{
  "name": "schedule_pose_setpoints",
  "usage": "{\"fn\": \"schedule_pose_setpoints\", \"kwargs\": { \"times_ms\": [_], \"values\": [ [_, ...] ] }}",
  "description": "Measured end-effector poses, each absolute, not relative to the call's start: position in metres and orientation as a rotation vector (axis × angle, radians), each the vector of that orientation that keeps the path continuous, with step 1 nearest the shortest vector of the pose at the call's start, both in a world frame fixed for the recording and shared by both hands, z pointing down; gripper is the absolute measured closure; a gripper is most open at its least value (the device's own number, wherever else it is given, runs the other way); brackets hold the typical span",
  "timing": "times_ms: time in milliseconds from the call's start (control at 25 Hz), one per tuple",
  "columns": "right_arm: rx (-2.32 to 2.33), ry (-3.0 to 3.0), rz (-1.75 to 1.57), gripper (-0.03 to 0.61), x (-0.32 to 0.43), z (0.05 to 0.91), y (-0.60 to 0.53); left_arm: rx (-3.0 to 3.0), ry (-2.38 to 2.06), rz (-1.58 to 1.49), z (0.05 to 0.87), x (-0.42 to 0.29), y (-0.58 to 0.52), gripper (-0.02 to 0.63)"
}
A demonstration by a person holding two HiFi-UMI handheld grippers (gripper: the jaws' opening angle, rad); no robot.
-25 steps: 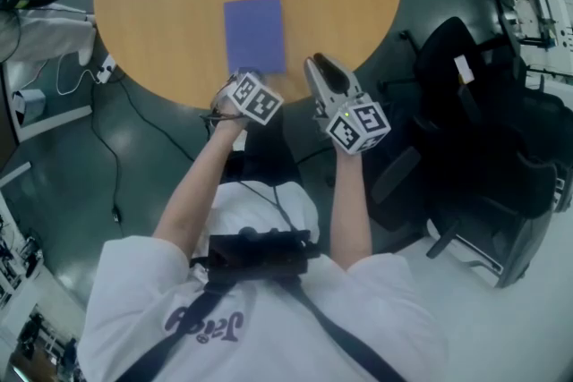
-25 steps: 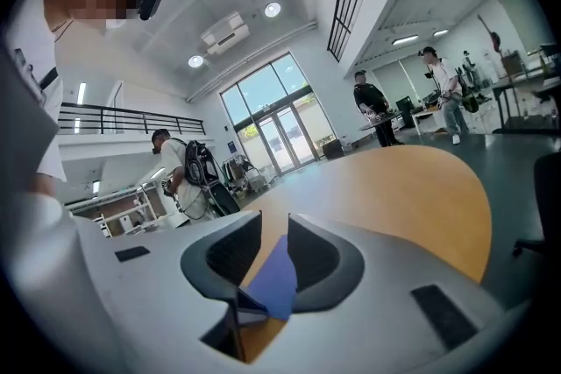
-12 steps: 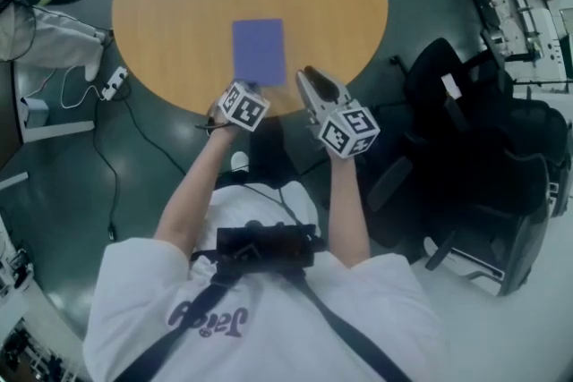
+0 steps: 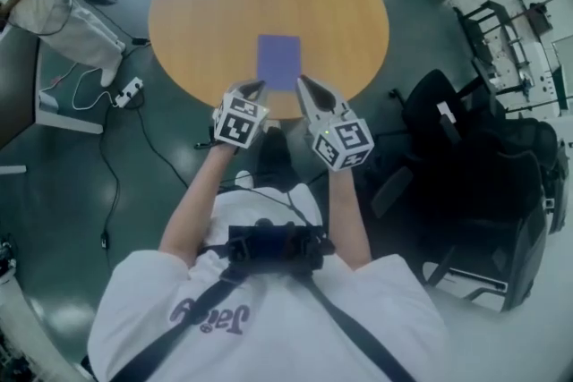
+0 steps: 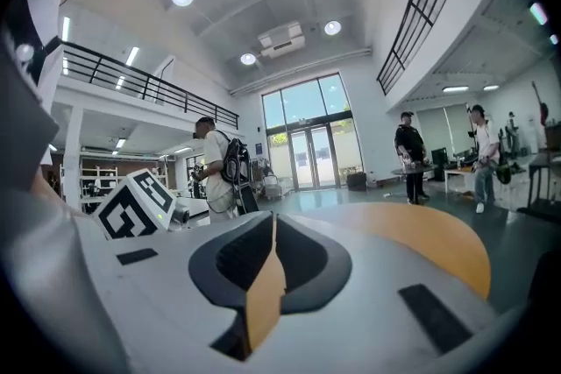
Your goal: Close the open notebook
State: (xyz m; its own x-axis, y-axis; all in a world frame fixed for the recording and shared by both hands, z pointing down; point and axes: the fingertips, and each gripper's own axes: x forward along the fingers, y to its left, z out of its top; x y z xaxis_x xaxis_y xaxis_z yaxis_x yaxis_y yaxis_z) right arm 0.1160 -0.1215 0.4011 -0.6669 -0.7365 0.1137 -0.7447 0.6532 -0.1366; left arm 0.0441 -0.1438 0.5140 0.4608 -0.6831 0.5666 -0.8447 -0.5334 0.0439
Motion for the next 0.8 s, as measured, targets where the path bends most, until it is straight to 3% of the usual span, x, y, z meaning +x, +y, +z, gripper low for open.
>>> {"fn": "schedule_pose_setpoints", "kwargs": {
  "times_ms": [440,800],
  "values": [
    [1.482,-2.777,0.107,0.557,0.088,0.33,-0.093,2.589,-1.501,0.14,0.369,0.018,-0.1,0.601],
    [1.692,-2.65,0.025,0.558,0.093,0.306,-0.078,2.586,-1.68,0.008,0.319,-0.013,-0.083,0.601]
  ]
}}
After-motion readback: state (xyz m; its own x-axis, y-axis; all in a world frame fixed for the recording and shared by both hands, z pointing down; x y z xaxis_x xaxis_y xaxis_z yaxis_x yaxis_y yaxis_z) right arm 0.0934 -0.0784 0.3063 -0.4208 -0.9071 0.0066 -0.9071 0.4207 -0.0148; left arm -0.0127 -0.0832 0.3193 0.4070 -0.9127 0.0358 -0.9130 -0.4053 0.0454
